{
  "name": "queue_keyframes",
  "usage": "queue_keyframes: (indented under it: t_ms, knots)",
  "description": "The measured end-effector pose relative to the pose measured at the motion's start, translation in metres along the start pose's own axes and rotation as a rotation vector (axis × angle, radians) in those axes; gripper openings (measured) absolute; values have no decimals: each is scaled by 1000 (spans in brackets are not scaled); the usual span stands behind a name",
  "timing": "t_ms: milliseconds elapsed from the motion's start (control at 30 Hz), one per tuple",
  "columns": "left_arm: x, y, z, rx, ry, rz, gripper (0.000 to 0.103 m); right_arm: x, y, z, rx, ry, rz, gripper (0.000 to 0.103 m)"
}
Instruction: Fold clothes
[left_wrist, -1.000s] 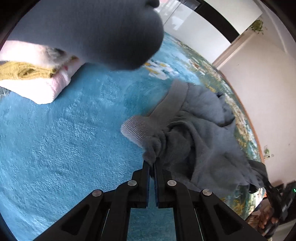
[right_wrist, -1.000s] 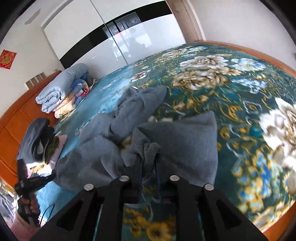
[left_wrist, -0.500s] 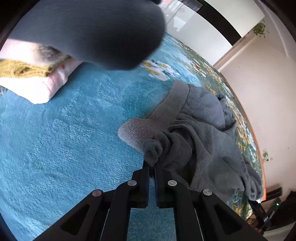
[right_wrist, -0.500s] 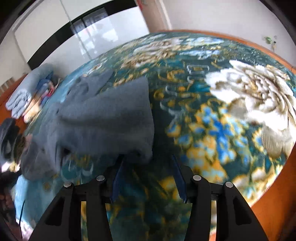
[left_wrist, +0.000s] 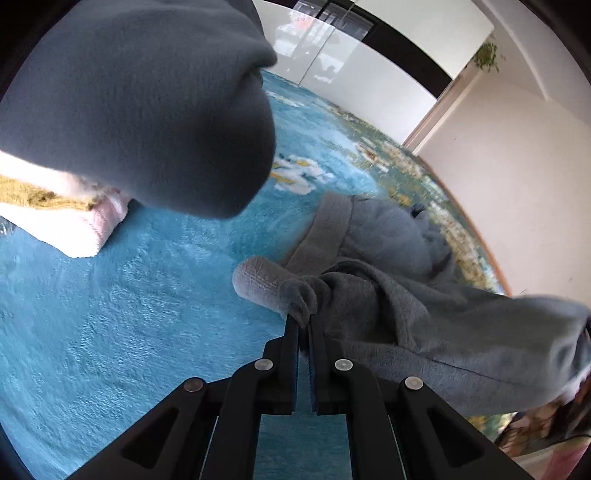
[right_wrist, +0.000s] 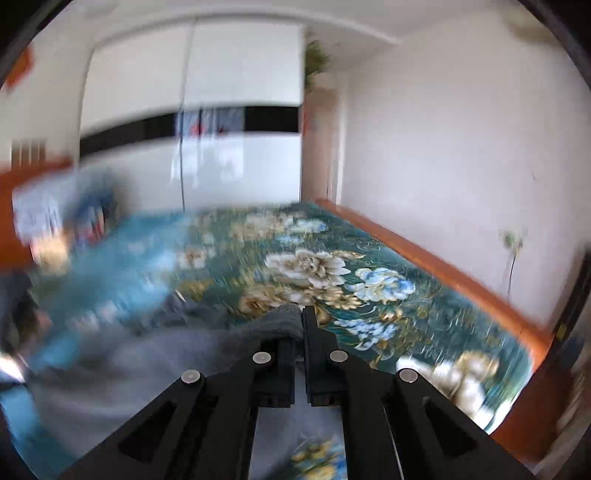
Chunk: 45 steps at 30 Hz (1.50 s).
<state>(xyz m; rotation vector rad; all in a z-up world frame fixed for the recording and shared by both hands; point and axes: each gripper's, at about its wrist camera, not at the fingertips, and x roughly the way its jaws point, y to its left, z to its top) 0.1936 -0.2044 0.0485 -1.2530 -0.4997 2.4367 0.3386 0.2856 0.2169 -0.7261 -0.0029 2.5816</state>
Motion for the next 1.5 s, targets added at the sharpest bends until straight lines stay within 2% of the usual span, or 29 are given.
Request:
queue_keyframes:
  t_ms: [100,200,300,400,467,500,533,600,667,733,767,833,867,900,1033,1067,1133,1167,1233,1267,1300,1367,1500]
  knots:
    - [6,7,-4,-11,40,-7,5,106,2,-26,-15,252,-6,4]
    - [11,6,-6,-11,71,-13,6,177,3,-62,39,433,-6,4]
    - [7,3,-11,3,82,-6,8,183,-5,-80,126,453,20,5]
    - [4,8,-13,-13,82,-19,8,158,-20,-76,164,410,38,17]
    - [5,9,-15,-14,80,-16,8,137,-32,-73,179,371,44,33]
    - [7,8,-16,-16,81,-15,8,126,-38,-71,187,351,47,55]
    - [8,6,-17,-21,83,-14,8,115,-44,-69,195,332,51,73]
    - [11,4,-19,-31,86,-13,9,97,-62,-75,222,314,35,75]
    - [10,5,-19,-46,87,-10,9,86,-89,-91,263,327,-10,75]
    - [10,8,-19,-72,91,-22,11,83,-112,-107,357,349,-24,75]
    - [11,9,-18,-90,92,-32,17,84,-123,-116,419,357,-11,75]
    - [13,11,-15,-140,88,-53,42,91,-138,-133,538,372,35,75]
    - [13,14,-14,-171,81,-57,62,98,-142,-140,580,386,41,75]
    - [12,17,-13,-202,74,-62,66,105,-145,-147,622,401,45,75]
    - [11,21,-5,-249,54,-46,66,131,-150,-159,778,385,64,73]
    - [12,20,-4,-251,50,-42,66,136,-151,-160,807,381,68,70]
    - [14,15,-2,-248,42,-42,66,145,-149,-157,815,375,57,41]
    - [15,10,-2,-237,41,-36,66,149,-148,-155,812,377,52,34]
    - [20,3,-1,-218,50,2,63,155,-147,-153,814,383,55,10]
    - [23,0,-1,-214,55,19,45,158,-148,-152,821,387,65,8]
    - [26,-2,-1,-209,58,37,18,159,-148,-151,819,390,71,6]
    - [27,-9,-1,-187,50,81,11,153,-150,-142,800,358,87,5]
    - [-11,-29,4,-77,-92,101,8,120,-155,-108,729,198,126,5]
